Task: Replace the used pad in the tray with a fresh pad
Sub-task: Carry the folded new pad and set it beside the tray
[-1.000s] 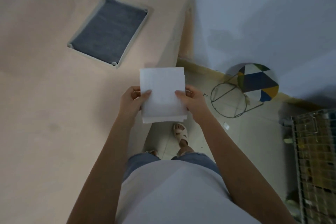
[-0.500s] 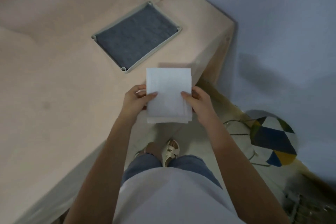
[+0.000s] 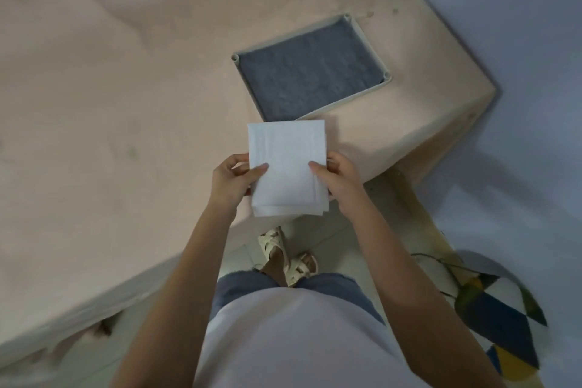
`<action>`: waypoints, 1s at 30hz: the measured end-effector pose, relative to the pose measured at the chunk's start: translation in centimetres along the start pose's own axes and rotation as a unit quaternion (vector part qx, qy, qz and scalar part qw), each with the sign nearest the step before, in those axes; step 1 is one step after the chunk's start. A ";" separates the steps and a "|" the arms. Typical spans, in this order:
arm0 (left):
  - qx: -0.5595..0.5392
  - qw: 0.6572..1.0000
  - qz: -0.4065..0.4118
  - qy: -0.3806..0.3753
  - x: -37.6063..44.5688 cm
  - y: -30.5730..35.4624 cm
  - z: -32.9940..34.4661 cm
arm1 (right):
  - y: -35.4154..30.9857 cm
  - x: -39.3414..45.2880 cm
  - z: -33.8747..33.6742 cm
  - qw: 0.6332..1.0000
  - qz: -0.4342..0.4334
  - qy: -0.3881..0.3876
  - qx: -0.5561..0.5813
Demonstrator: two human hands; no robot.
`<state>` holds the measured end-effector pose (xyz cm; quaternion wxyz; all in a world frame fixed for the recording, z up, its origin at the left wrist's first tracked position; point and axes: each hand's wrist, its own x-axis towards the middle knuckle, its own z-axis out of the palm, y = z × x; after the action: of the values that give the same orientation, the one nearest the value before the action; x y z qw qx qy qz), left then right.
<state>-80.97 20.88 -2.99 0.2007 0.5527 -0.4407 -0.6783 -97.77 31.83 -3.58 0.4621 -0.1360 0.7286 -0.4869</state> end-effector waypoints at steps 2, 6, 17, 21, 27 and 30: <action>-0.012 1.000 0.002 0.007 0.9 0.6 -0.7 | -1.2 1.1 0.9 1.000 -0.008 -0.016 -0.008; -0.037 0.999 0.010 0.027 2.9 2.3 -2.1 | -3.7 3.6 2.8 0.998 -0.036 -0.038 -0.031; -0.085 0.989 0.026 0.115 5.8 5.2 -5.4 | -8.1 8.8 8.0 0.988 -0.065 -0.115 -0.079; -0.091 0.984 0.032 0.152 6.5 6.2 -6.1 | -9.3 10.4 10.0 0.984 -0.080 -0.126 -0.100; -0.071 0.975 0.034 0.207 7.6 6.4 -6.4 | -10.0 12.3 11.7 0.963 -0.136 -0.115 -0.204; -0.039 0.969 0.031 0.242 8.6 5.9 -6.4 | -10.2 12.9 12.4 0.952 -0.163 -0.115 -0.231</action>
<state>-79.00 8.83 -3.13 0.3442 0.6782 -0.3692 -0.5341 -97.26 11.28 -3.28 0.4135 -0.4112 0.7309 -0.3547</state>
